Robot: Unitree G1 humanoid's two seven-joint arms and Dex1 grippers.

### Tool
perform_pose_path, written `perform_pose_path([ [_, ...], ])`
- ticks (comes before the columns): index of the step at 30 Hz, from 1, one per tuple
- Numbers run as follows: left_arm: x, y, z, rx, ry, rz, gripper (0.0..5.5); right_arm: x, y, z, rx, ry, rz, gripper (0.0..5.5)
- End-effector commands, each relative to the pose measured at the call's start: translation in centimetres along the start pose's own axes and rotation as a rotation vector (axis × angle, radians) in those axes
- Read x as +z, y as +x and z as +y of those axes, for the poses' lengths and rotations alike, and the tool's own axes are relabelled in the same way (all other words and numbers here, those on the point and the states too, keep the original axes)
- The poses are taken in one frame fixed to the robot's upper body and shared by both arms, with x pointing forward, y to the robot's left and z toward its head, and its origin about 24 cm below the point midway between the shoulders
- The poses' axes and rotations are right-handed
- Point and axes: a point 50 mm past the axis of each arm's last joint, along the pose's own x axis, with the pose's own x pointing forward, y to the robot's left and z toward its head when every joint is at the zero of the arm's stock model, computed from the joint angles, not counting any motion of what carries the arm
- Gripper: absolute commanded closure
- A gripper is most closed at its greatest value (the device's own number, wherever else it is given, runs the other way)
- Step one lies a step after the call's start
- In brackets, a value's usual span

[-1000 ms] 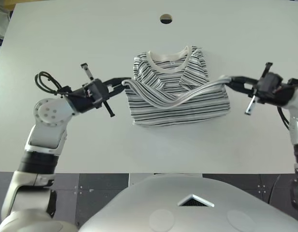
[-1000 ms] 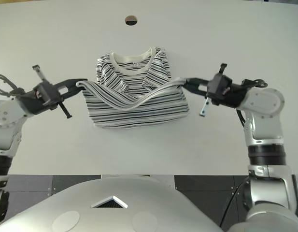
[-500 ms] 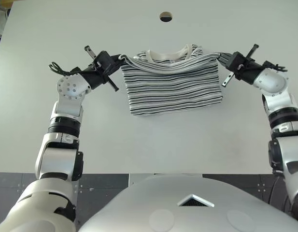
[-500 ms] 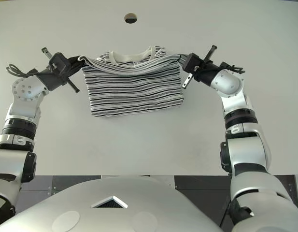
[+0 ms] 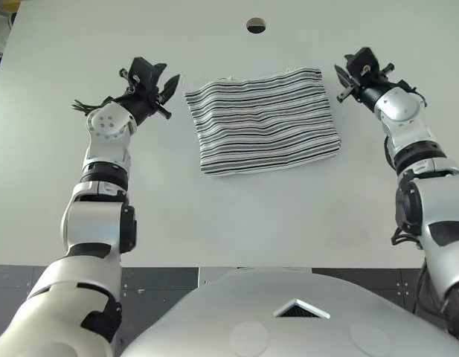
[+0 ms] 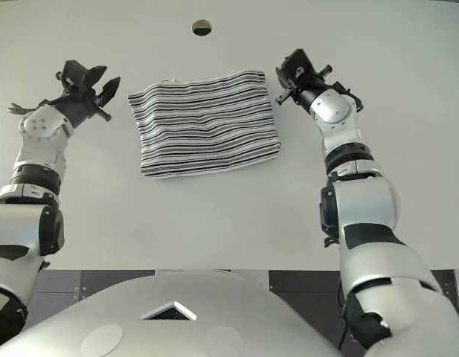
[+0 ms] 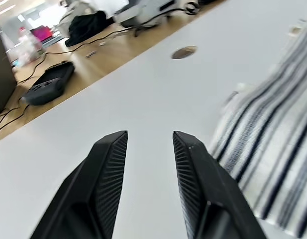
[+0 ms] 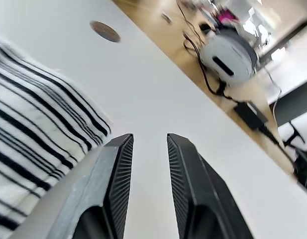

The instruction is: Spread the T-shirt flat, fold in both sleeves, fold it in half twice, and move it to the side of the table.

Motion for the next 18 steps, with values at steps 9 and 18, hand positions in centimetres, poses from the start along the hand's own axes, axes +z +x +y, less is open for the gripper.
perform_pose_path([
  [9,3.3,-3.2,-7.1,-0.425,0.476,-0.313,3.82,2.8,-0.7,3.6,0.333,-0.625,-0.262,4.25],
  [18,2.3,-3.7,-9.6,-0.559,1.293,-0.247,3.82,-0.8,-2.8,4.9,0.776,-0.858,-0.033,4.25],
])
